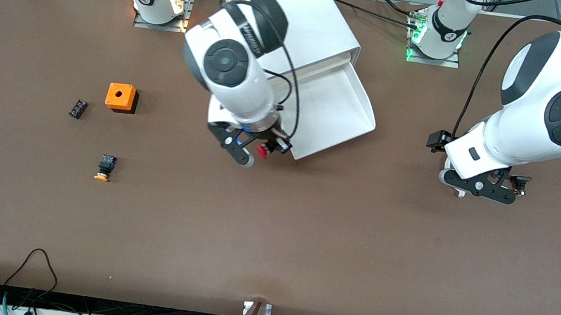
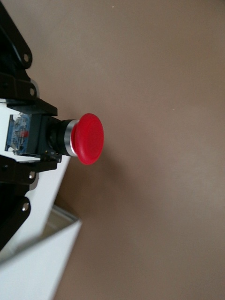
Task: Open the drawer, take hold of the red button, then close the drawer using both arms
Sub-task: 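Lift the red button out with the right gripper while the left gripper withdraws, then place the button with the right gripper while the left gripper shuts the drawer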
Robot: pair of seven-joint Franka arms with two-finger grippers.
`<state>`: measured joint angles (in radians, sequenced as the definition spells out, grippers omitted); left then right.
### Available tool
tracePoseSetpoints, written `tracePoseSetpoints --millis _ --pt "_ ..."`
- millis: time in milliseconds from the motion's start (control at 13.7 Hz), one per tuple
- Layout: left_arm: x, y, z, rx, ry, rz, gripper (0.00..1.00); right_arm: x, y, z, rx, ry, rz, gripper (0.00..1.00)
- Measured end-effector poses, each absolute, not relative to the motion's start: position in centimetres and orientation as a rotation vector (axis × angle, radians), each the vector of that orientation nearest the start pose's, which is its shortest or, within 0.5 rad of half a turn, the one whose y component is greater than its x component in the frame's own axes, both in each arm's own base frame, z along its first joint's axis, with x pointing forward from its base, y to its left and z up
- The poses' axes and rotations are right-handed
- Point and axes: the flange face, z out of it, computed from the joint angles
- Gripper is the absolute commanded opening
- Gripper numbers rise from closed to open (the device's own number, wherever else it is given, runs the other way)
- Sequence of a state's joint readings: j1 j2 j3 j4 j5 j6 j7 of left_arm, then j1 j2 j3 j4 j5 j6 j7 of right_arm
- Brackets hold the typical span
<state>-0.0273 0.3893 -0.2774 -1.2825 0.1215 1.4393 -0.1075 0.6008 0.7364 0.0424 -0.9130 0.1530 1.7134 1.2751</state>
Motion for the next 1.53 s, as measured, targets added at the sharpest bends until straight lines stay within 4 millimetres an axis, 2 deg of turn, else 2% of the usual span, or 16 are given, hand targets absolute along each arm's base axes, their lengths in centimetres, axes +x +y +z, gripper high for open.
tracePoseSetpoints --millis 146,292,438,584,731,877,1169,1388,1534 --pt "63.2 -15.5 51.5 -3.086 0.108 0.297 0.99 62.4 41.3 47.2 -2.899 0.769 0.178 0.0" --pt "63.5 -16.6 50.0 -3.114 -0.049 0.269 0.99 64.1 37.5 47.0 -2.96 0.584 0.209 0.0" --pt "63.3 -18.6 48.1 -3.116 -0.21 0.255 0.99 66.1 33.3 46.5 -2.99 0.424 0.217 0.0" --pt "62.6 -21.3 45.9 -3.113 -0.344 0.24 0.99 68.1 28.3 45.3 -3.006 0.251 0.231 0.0" --pt "61.8 -23.1 43.0 -3.108 -0.447 0.23 0.99 69.6 23.6 44.0 -3.022 0.095 0.243 0.0" --pt "61.0 -24.3 39.8 -3.106 -0.536 0.214 0.99 70.3 20.6 42.7 -3.04 -0.012 0.26 0.0" --pt "58.7 -26.9 34.3 -3.124 -0.693 0.155 0.99 70.8 16.6 38.2 -3.064 -0.148 0.282 0.0" --pt "56.9 -28.6 31.7 -3.15 -0.757 0.105 0.99 70.8 12.2 33.1 -3.067 -0.199 0.27 0.0" --pt "55.4 -30.4 30.8 -3.133 -0.792 0.079 0.99 70.2 9.7 30.1 -3.065 -0.214 0.258 0.0"
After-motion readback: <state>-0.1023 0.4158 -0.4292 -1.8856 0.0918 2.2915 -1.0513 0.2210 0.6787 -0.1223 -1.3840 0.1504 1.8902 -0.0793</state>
